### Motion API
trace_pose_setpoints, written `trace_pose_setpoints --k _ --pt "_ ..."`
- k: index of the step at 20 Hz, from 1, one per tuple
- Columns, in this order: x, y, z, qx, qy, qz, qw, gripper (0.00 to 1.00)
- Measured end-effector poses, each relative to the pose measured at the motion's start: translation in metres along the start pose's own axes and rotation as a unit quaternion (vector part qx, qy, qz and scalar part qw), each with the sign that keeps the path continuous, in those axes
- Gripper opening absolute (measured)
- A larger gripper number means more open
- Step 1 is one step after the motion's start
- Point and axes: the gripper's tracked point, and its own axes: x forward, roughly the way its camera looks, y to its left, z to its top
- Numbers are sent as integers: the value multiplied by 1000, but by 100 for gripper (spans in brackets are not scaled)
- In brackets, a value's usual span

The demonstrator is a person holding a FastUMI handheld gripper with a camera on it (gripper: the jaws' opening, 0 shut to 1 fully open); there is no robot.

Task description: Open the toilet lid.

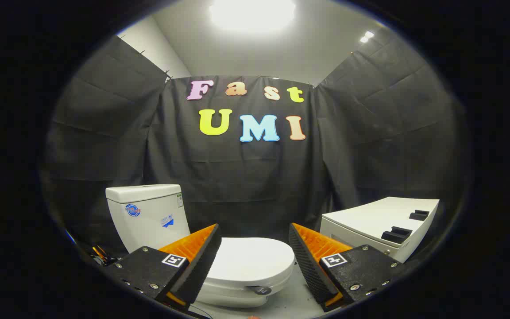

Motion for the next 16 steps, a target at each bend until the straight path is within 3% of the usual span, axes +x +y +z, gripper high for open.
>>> trace_pose_setpoints --k 16 --pt "3 0 16 10 -10 1 1000 95"
